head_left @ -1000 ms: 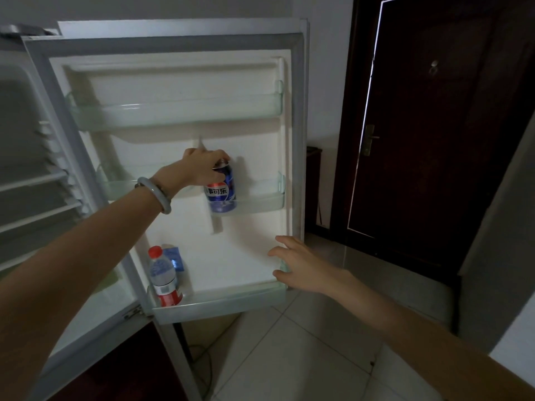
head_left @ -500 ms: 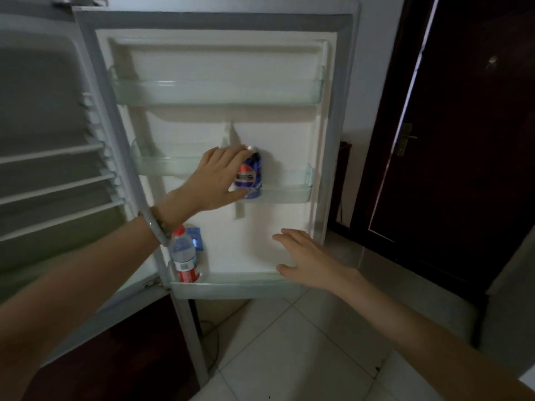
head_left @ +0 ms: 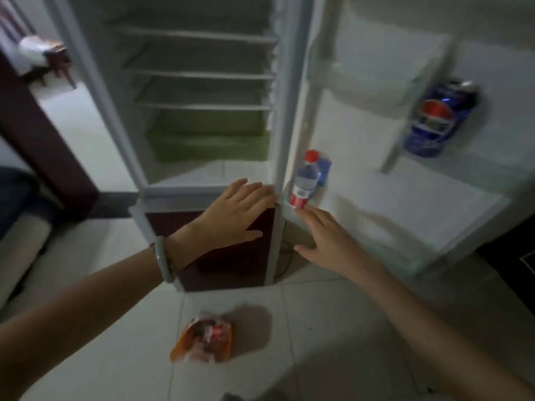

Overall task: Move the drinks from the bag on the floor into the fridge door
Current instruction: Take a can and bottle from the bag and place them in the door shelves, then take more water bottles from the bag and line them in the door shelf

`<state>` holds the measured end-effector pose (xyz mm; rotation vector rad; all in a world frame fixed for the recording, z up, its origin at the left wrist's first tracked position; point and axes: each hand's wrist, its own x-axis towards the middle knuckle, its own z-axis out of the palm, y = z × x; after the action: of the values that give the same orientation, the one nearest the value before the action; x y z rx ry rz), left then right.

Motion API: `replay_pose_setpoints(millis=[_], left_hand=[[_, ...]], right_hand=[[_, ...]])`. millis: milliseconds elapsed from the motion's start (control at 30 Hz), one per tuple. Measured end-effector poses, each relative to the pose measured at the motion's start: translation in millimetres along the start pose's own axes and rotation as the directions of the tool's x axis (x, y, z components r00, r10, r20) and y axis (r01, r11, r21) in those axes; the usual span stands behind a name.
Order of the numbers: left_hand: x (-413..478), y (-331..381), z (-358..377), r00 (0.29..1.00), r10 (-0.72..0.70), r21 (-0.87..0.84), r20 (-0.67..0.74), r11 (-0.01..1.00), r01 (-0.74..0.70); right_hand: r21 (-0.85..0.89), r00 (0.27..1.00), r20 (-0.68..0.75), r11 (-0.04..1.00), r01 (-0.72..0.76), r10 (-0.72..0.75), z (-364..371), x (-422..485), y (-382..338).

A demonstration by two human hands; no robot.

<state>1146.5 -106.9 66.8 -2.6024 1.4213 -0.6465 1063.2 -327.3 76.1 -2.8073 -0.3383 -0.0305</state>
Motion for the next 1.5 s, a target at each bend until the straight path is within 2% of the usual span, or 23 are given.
replay_pose_setpoints(millis=[167, 367, 533, 667, 800, 1000, 1133, 1300, 1500], left_hand=[[-95, 1, 30, 0.948, -0.239, -0.009, 0.212, 0.969, 0.246], [-187, 6, 57, 0.831, -0.436, 0.040, 0.345, 0.892, 0.451], [-245, 23, 101, 0.688, -0.563, 0.027, 0.457, 0.783, 0.622], [-286, 39, 155, 0.623, -0.585, 0.014, 0.519, 0.735, 0.678], [-326, 54, 216, 0.562, -0.588, 0.005, 0.582, 0.693, 0.721], [-384, 84, 335, 0.511, -0.531, 0.023, 0.677, 0.708, 0.706], [-419, 106, 429, 0.506, -0.463, 0.026, 0.728, 0.755, 0.655], [-458, 118, 529, 0.512, -0.492, 0.040, 0.703, 0.748, 0.663], [-501, 136, 609, 0.541, -0.536, 0.025, 0.648, 0.725, 0.689]], right_hand=[[-0.005, 0.975, 0.143, 0.985, 0.172, -0.169, 72, 38, -35], [0.061, 0.905, 0.262, 0.942, 0.331, -0.335, 144, 74, -80], [0.133, 0.871, 0.359, 0.942, 0.307, -0.335, 204, 89, -94], [0.164, 0.849, 0.432, 0.953, 0.256, -0.303, 265, 96, -90], [0.189, 0.822, 0.456, 0.940, 0.285, -0.341, 344, 102, -85], [0.199, 0.775, 0.513, 0.929, 0.313, -0.371, 473, 98, -63], [0.211, 0.775, 0.489, 0.916, 0.341, -0.401, 567, 96, -32], [0.227, 0.745, 0.477, 0.884, 0.409, -0.467, 684, 90, -7], [0.213, 0.714, 0.549, 0.899, 0.383, -0.434, 803, 94, 1]])
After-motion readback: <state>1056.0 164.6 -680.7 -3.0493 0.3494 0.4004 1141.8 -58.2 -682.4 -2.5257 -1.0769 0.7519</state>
